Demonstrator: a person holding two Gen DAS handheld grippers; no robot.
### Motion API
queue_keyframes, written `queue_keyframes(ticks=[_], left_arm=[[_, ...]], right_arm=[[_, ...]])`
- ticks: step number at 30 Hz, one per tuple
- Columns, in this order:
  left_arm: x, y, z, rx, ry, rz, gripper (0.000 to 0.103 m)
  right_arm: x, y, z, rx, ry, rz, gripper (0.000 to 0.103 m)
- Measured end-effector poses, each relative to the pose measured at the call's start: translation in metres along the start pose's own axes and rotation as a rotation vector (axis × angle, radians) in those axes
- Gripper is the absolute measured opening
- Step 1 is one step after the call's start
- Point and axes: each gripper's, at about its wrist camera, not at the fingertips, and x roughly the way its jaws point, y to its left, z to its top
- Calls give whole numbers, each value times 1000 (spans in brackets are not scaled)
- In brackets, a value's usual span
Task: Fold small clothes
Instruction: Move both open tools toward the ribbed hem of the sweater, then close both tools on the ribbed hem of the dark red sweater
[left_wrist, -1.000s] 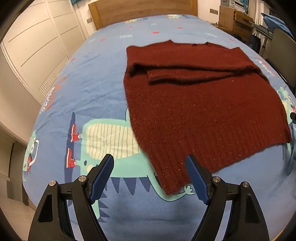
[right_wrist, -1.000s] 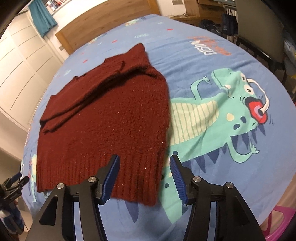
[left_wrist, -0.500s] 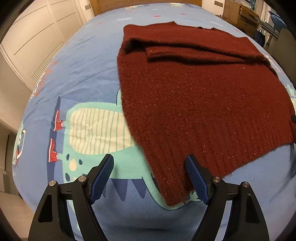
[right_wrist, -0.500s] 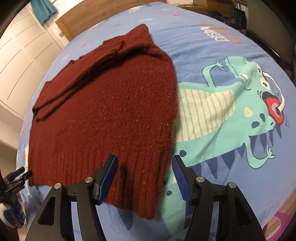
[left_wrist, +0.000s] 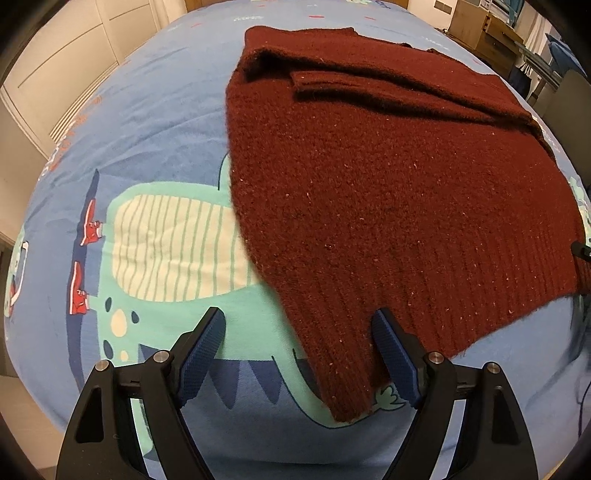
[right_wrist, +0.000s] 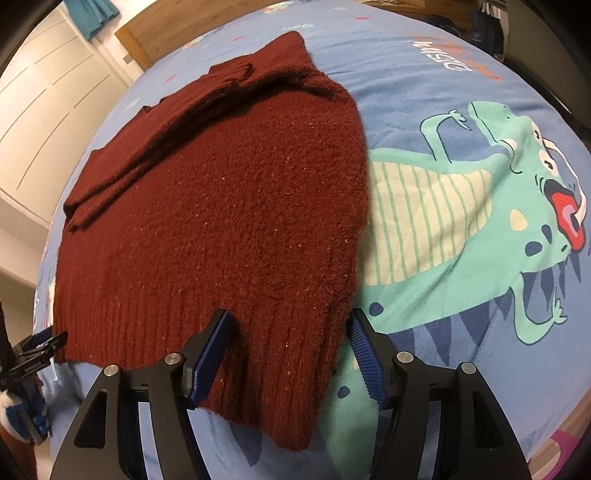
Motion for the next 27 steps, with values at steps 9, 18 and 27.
queue_keyframes(ticks=[9, 18, 27], left_arm=[[8, 18, 6, -34, 22, -65, 83], [10, 41, 10, -105, 27, -182, 88], [12, 64, 15, -176, 25, -330, 90]], right_arm=[[3, 1, 2, -2, -1, 20, 69], [-1, -7, -1, 9, -6, 50, 69], [-5, -16, -5, 19, -2, 118, 69]])
